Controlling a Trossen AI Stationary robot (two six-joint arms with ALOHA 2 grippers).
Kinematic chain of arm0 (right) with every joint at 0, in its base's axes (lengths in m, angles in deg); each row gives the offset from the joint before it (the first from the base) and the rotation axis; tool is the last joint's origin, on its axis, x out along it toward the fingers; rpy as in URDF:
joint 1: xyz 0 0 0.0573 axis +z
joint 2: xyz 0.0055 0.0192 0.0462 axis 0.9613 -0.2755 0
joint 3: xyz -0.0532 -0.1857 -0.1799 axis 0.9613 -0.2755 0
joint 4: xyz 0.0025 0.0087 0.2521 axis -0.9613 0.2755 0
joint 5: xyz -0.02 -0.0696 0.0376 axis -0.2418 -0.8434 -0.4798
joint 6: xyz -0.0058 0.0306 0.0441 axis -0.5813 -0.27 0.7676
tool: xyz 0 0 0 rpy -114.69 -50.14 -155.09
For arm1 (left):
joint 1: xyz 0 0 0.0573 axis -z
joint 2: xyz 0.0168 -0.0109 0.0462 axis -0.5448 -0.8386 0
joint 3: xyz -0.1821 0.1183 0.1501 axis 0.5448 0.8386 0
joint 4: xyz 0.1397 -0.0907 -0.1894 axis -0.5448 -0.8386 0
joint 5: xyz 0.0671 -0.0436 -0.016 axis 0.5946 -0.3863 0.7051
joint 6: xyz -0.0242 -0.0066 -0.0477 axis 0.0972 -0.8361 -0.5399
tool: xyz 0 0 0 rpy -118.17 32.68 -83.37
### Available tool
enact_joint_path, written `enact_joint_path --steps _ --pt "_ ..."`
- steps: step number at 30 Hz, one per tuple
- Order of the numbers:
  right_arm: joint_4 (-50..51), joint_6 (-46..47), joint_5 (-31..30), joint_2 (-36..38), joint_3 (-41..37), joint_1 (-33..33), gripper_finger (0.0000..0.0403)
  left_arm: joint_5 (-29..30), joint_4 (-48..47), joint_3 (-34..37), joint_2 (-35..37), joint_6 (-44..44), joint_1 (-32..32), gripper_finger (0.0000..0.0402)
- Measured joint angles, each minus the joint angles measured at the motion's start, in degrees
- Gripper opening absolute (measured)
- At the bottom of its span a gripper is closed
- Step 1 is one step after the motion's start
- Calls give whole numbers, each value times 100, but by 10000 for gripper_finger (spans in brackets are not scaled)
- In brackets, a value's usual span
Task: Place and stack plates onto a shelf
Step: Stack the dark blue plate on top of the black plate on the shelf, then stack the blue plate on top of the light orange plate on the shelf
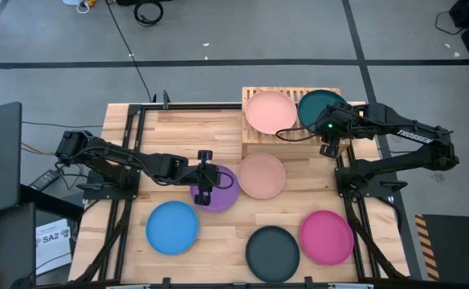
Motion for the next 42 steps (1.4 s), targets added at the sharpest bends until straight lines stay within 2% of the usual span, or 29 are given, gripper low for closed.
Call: enact_joint_path --steps 8,13,21,25,34,42 --pt "4 -3 24 14 0 57 146 0 -4 0 1 -40 47 130" --pt "-6 1 435 71 36 231 146 0 -4 -2 7 -78 166 130" --pt "-284 15 1176 122 39 611 146 -4 -325 -4 13 -968 499 130" --pt "-648 262 1281 120 39 870 146 -34 -686 -4 15 -1533 690 130" --pt "-1149 302 1298 120 39 1496 146 -1237 -1735 -4 15 -2641 934 130" --pt "-2012 302 1345 59 39 2097 146 -1347 -3017 -4 17 -3201 1137 130"
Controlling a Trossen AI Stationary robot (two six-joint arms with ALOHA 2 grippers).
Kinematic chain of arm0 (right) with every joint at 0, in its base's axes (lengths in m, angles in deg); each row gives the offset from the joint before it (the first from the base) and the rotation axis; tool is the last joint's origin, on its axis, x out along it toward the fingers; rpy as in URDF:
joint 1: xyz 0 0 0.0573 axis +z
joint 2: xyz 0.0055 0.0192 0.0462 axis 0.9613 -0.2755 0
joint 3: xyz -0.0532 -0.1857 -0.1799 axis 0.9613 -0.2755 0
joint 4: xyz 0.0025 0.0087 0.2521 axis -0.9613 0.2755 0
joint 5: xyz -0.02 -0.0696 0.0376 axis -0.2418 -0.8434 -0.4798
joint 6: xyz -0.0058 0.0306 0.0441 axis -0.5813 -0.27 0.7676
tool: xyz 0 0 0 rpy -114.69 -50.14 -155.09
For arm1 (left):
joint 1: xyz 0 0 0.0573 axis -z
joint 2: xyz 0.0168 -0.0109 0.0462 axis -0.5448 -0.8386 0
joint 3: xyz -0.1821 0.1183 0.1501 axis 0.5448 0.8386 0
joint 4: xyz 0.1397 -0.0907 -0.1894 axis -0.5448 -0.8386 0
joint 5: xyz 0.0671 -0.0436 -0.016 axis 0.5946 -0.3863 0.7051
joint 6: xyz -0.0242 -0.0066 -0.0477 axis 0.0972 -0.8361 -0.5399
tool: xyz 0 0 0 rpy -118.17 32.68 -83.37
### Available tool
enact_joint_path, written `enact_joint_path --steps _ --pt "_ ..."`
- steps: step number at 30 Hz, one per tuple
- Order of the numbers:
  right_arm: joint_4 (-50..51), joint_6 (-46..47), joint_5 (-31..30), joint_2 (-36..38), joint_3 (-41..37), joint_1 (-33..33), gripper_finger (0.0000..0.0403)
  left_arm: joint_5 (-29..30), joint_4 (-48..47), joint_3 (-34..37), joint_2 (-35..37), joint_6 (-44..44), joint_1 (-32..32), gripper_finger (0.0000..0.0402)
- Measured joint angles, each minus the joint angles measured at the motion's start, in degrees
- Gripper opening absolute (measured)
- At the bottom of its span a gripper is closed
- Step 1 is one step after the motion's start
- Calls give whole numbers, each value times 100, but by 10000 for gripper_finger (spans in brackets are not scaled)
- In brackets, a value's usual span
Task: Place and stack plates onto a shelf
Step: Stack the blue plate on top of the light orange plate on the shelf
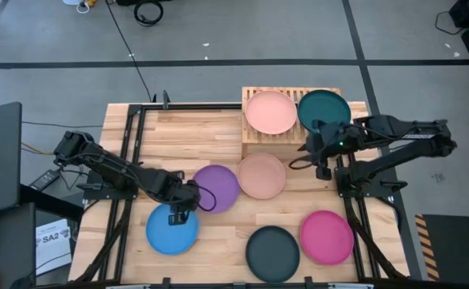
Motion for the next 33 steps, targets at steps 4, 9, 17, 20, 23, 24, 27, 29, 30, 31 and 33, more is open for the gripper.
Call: enact_joint_path --steps 4,9,17,20,23,24,27,29,30,31,33 --pt "-347 -7 3 -115 0 320 146 -4 -57 213 4 -238 40 130" --pt "-431 -14 3 -340 0 657 146 -70 -5 704 7 -267 17 130" --pt "-471 146 -12 -789 0 982 146 -387 232 1118 7 -267 -78 130" --pt "-480 150 -23 -981 0 1078 146 -389 253 1180 7 -271 -76 130" --pt "-541 150 -21 -1184 0 1173 146 -356 269 1202 7 -286 -76 130" --pt "-562 150 -21 -1247 0 1203 146 -350 288 1202 7 -289 -76 130" --pt "-606 150 -21 -1443 0 1296 146 -296 300 1202 7 -291 -76 130" --pt "-637 151 -21 -1573 0 1359 146 -251 315 1202 -3 -293 -76 130" --pt "-657 151 -21 -1636 0 1390 146 -221 335 1202 -11 -293 -76 130" --pt "-687 152 -21 -1692 0 1420 146 -195 353 1202 -13 -293 -76 130" --pt "-694 152 -19 -1805 0 1481 146 -182 441 1202 -13 -295 -78 130"
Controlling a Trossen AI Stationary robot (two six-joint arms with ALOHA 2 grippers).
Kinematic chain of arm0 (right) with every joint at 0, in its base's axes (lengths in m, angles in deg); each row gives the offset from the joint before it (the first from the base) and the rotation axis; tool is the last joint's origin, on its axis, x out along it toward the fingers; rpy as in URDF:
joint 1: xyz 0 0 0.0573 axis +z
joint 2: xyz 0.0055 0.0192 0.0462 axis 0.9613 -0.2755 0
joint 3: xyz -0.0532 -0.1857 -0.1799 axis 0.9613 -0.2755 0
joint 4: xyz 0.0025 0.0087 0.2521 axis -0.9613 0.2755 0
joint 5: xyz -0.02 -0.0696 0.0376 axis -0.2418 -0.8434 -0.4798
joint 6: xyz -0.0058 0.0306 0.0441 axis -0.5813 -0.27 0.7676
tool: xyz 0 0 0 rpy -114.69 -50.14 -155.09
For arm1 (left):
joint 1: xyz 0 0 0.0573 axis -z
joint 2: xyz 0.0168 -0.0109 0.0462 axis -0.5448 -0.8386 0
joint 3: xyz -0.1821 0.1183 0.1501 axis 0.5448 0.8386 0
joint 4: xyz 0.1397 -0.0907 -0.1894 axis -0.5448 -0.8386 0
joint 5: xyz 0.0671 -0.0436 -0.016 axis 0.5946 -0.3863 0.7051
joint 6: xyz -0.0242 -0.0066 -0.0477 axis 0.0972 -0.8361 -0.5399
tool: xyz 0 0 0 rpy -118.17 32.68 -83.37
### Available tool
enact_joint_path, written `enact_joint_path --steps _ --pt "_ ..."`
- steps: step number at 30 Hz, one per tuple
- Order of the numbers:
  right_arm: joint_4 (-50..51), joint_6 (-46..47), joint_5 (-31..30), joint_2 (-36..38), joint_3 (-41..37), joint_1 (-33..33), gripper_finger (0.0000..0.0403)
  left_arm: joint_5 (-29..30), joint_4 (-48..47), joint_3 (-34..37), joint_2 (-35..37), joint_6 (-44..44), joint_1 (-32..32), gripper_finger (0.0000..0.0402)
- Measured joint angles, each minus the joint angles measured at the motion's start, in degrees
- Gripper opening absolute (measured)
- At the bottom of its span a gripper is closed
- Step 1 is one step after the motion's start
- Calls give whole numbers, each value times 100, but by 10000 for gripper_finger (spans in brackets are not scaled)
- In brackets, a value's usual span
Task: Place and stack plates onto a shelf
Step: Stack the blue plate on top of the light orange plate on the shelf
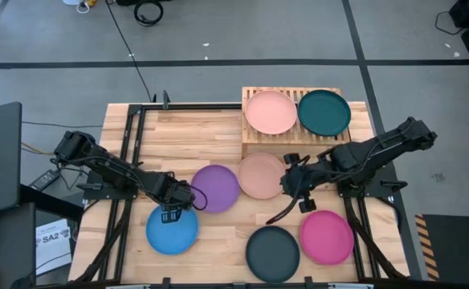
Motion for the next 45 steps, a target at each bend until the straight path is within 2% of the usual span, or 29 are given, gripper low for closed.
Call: enact_joint_path --steps 12,21,34,38,45 --pt "-33 0 -2 -524 0 225 146 50 486 0 -1 -2 0 130" --pt "-80 -2 -4 -601 0 302 146 -11 1136 390 -46 -203 -31 130" --pt "-118 0 -11 -601 0 300 146 -12 1196 435 -46 -215 -31 130" --pt "-118 0 -13 -601 0 300 146 -14 1190 435 -44 -203 -31 117" --pt "-118 0 -13 -601 0 300 146 -183 1187 428 -25 -197 -28 65"
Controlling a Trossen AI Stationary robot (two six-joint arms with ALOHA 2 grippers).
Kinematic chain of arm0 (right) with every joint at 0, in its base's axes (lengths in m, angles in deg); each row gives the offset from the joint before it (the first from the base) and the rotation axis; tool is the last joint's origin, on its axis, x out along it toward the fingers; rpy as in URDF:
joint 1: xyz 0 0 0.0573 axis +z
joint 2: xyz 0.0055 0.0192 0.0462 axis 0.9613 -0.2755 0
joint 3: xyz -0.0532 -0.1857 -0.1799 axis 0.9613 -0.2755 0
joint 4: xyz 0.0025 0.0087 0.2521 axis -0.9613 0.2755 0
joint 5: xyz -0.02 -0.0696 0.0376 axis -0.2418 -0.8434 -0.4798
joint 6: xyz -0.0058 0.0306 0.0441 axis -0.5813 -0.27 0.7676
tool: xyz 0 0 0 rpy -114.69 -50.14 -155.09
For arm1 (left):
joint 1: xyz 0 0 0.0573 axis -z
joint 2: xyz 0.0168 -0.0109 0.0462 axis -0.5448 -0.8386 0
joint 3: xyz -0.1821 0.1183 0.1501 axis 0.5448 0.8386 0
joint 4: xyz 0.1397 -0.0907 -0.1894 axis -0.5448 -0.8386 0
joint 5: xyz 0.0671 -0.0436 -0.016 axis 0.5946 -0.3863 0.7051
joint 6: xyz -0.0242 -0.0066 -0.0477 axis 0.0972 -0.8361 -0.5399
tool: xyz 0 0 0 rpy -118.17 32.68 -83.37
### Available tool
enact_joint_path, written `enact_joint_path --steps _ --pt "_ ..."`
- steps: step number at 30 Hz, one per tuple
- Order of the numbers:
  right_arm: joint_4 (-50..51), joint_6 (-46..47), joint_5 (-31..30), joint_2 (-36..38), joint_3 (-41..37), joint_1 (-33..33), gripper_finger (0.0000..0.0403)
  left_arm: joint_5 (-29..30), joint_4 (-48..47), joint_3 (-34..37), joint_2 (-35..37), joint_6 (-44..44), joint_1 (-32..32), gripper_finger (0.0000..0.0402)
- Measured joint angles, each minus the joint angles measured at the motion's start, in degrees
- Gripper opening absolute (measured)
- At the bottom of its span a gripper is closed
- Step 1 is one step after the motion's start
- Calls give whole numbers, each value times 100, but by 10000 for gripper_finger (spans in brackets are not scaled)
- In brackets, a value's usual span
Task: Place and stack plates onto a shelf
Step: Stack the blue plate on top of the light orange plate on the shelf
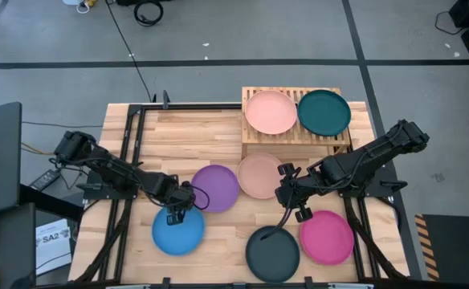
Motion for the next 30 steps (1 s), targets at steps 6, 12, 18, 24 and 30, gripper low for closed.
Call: enact_joint_path --steps 6,12,18,24,30 --pt "0 0 2 0 0 0 146 -526 29 -10 6 -6 -4 29" --pt "0 0 4 0 0 0 146 -1158 25 -4 -3 -7 -4 20" --pt "17 1 72 0 0 -2 146 -1817 14 -206 -16 202 0 18" --pt "237 2 203 0 0 -1 146 -2123 29 -717 -16 654 0 18" --pt "334 2 205 0 0 -2 146 -2122 19 -1366 -16 824 -144 18"
